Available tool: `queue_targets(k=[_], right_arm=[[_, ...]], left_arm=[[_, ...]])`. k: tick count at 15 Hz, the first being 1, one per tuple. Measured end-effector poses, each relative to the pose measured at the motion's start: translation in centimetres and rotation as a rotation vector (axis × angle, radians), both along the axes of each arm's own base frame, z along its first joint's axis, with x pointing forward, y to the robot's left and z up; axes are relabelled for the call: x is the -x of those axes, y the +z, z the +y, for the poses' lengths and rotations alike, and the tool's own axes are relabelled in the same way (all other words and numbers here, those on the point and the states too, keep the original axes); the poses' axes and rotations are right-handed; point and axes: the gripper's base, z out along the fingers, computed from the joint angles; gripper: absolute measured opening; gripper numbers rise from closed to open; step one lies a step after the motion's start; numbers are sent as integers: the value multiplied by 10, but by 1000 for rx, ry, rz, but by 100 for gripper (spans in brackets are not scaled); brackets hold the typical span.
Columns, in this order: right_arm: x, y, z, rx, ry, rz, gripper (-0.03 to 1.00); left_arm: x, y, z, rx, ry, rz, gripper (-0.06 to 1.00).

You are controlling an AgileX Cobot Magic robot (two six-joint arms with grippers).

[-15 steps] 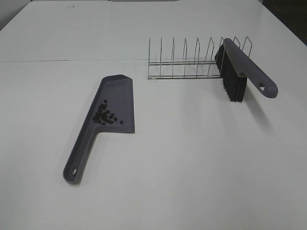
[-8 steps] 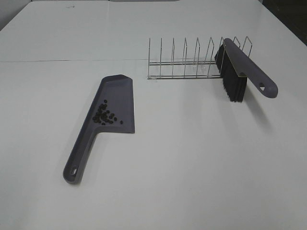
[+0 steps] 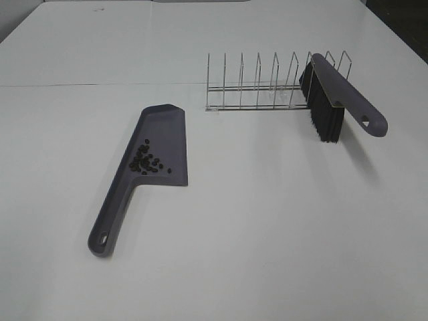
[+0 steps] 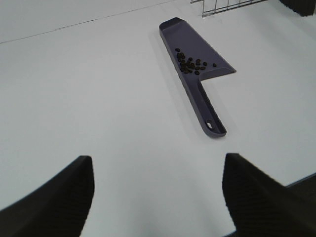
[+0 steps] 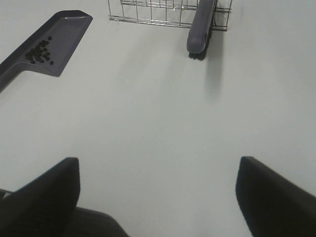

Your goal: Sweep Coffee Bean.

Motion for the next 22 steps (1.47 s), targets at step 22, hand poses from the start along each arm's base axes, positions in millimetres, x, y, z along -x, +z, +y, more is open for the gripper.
queue_targets(k=[22], right_arm=[[0, 0, 0, -1, -1, -1, 73]], left_arm=[[0, 0, 0, 3, 1, 1, 67]])
